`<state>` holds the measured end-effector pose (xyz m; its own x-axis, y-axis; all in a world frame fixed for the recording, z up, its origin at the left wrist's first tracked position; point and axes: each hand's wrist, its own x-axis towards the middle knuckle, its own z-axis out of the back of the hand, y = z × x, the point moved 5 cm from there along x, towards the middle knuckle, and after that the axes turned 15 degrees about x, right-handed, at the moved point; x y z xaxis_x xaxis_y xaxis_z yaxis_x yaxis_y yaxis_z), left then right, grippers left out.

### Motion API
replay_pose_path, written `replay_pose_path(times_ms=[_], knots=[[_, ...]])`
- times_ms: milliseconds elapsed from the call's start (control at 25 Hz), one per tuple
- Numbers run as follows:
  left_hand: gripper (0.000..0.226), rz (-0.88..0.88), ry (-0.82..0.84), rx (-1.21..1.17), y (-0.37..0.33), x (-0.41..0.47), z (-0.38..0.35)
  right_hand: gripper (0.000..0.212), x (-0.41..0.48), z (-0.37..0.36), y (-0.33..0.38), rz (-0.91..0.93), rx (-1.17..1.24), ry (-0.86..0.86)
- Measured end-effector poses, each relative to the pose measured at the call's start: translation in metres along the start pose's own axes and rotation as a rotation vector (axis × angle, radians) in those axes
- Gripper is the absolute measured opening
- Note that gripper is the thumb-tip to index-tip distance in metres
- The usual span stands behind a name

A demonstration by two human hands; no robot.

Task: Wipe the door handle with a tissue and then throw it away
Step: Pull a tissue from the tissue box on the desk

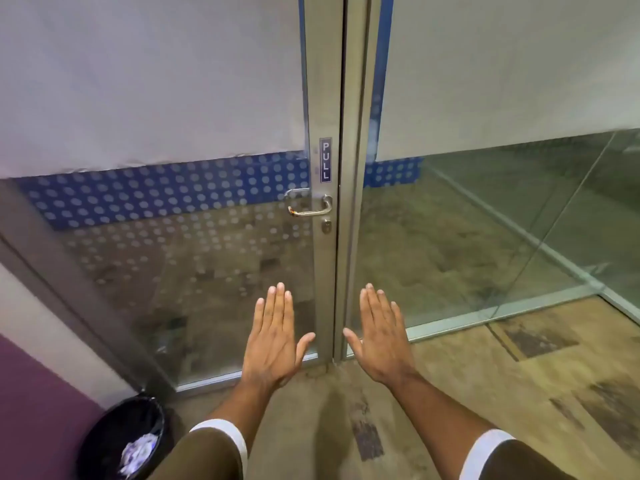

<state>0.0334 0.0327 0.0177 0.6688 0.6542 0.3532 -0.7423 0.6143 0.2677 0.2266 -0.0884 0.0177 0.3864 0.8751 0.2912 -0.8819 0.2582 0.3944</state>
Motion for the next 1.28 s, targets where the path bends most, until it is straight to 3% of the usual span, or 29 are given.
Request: replay_pose_path(times_ms=[360, 680, 1280], knots=[[0.094, -0.270, 0.109, -0.080, -0.082, -0.067, -0.045, 0.088, -0.121, -0.035, -0.051, -0.259, -0.062, 0.110], [0.094, -0.524, 0.115, -0.157, -0.192, -0.100, -0.026, 0.088, -0.237, 0.005, -0.109, -0.532, -0.071, 0.122], [0.096, -0.871, 0.093, -0.206, -0.480, -0.229, 0.101, 0.082, -0.517, 0.168, -0.255, -0.815, -0.046, -0.178]])
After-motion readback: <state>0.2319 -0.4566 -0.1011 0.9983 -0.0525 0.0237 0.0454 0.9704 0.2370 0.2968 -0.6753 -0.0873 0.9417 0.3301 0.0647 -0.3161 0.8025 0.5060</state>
